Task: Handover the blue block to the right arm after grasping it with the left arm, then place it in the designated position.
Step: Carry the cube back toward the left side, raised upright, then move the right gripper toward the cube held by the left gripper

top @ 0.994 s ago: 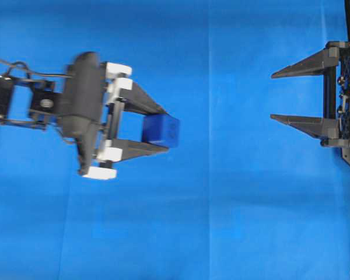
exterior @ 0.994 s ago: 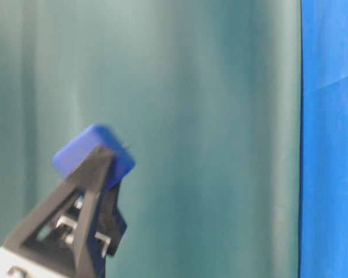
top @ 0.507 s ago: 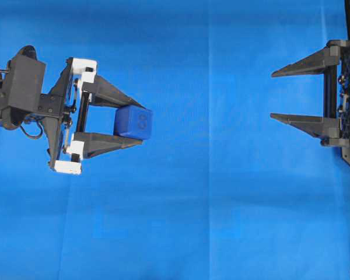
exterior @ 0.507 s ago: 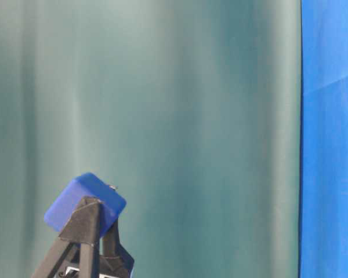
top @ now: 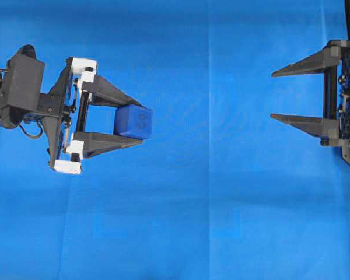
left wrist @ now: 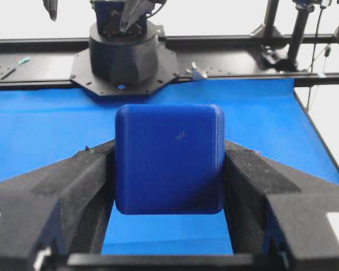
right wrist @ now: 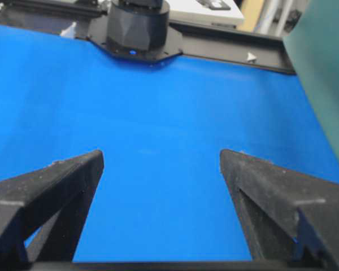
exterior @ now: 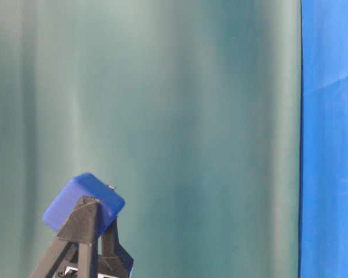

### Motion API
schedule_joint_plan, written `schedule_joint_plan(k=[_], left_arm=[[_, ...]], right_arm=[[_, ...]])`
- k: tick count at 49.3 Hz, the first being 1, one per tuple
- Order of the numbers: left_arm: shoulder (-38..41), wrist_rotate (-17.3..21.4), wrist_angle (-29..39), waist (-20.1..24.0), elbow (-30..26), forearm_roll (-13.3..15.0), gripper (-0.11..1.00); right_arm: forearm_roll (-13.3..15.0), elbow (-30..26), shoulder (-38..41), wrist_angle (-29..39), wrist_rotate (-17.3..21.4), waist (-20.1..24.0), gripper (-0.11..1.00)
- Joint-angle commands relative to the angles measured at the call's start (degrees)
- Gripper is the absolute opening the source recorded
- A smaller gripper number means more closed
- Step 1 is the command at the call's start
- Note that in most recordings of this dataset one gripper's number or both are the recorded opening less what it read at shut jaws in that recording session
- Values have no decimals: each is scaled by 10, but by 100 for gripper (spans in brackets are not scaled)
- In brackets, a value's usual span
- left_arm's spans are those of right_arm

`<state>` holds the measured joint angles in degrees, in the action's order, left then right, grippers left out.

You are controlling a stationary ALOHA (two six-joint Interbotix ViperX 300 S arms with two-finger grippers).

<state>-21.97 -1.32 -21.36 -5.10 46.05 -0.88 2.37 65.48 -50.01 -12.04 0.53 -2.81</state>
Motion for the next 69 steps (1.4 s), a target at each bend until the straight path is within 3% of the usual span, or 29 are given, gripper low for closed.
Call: schedule_joint_plan(k=[1,12,25,47,61,69], left_arm=[[-9,-1,-6,2,-8,0,48],[-9,-2,-6,2,-7,3,48],[-9,-2,-6,2,-8,3,48],[-9,-2,-8,4,-8,3,48],[-8,-3,-9,4,-8,3,48],[-9,-3,-9,4,-9,4,48]], right_arm=[[20,-17,2,-3,-1,3,97],[87,-22,1,4,-22,7,97],[201,-37,1,8,-79,7,95],[340,-44,-4,7,-191,12,95],[434,-45,-1,7,-233,34,95],[471,-47,1,8,-239,38,95]])
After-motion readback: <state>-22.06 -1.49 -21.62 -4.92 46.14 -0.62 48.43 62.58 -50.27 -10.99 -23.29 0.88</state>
